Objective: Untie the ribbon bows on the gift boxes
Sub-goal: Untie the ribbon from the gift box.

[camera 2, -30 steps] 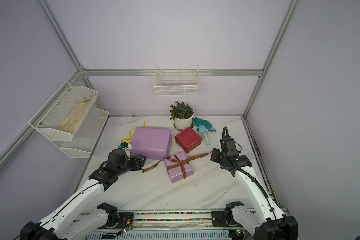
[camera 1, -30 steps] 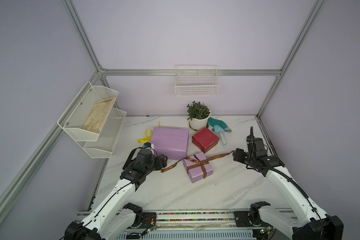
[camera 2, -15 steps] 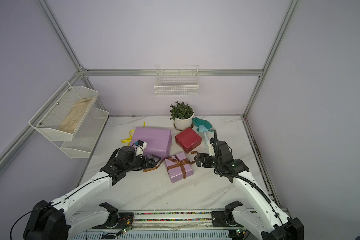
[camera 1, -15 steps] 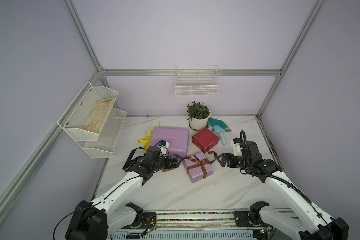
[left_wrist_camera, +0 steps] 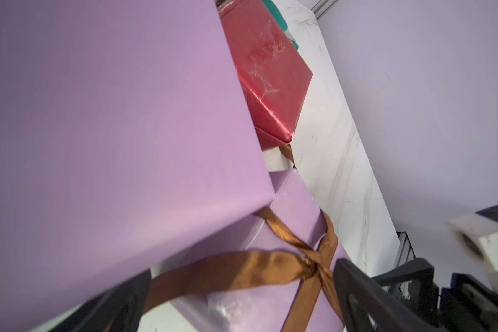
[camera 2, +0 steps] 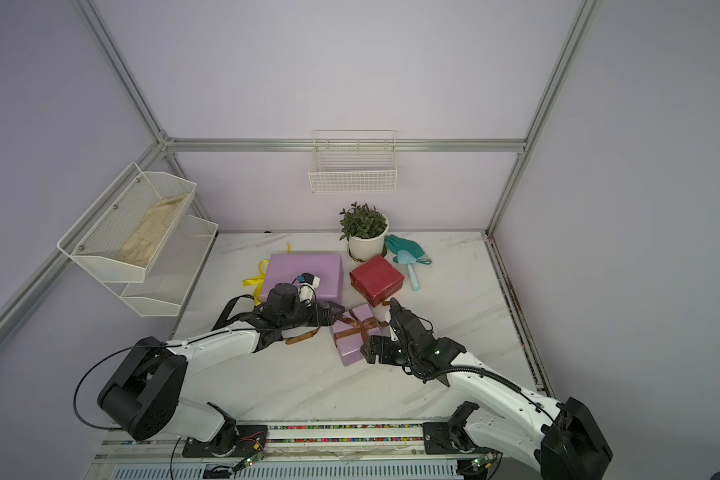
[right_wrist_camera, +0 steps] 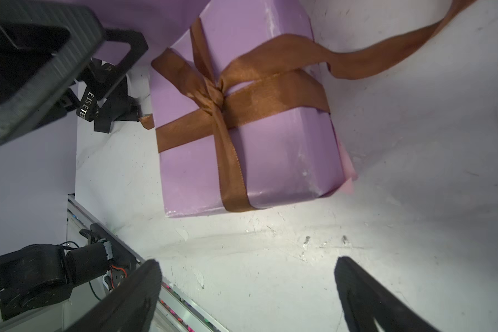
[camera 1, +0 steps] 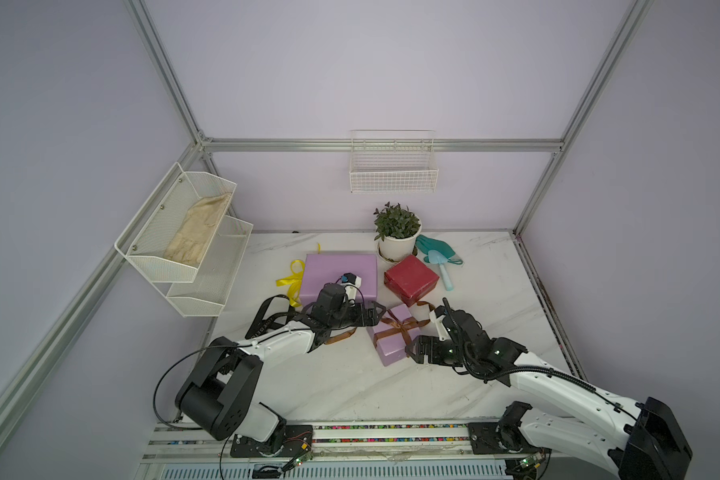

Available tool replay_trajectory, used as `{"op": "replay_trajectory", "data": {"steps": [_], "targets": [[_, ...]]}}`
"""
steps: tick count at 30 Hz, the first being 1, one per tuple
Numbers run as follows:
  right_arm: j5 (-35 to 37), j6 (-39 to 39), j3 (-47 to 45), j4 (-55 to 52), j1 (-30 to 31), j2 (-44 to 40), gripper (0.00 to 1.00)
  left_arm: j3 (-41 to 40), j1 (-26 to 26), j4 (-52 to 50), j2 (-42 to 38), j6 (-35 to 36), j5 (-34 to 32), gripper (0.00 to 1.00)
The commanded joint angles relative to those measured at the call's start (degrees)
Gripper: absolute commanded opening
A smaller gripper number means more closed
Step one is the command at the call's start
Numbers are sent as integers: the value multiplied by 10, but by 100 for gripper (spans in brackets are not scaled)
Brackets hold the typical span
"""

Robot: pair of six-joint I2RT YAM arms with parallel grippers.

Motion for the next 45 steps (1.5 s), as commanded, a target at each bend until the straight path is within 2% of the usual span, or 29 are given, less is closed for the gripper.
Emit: {"op": "replay_trajectory", "data": {"steps": [1, 8, 12, 15, 20, 24, 26, 28, 30, 32, 35, 39, 45], "targets": [[8, 60, -32, 147, 3, 3, 97, 46, -2, 61, 31, 6, 40, 100], [50, 50, -63, 272, 2, 34, 97, 13, -13, 85, 35, -42, 77, 100], [36, 22, -41, 290, -1, 65, 97, -30, -27, 94, 3, -72, 80, 100], [29, 9, -26, 256, -9, 79, 97, -61, -34, 95, -30, -95, 75, 100], [38, -40, 10, 133, -21, 55, 97, -99, -35, 70, -103, -109, 52, 100], [20, -137, 77, 48, -21, 50, 97, -56, -34, -61, -144, -15, -11, 100], [23, -196, 126, -11, -20, 77, 87, -14, -35, -140, -145, 53, -59, 100], [32, -241, 172, -67, -20, 121, 64, 20, -35, -196, -132, 113, -122, 100], [36, -268, 201, -102, -20, 157, 50, 49, -35, -235, -111, 153, -157, 100], [31, -287, 222, -115, -16, 184, 48, 75, -35, -256, -90, 181, -165, 100], [42, -309, 256, -150, -3, 232, 46, 101, -35, -267, -64, 193, -138, 100], [71, -328, 282, -178, 13, 267, 47, 105, -38, -267, -32, 174, -92, 100], [102, -331, 287, -189, 37, 278, 46, 73, -48, -260, -39, 148, -61, 100]]}}
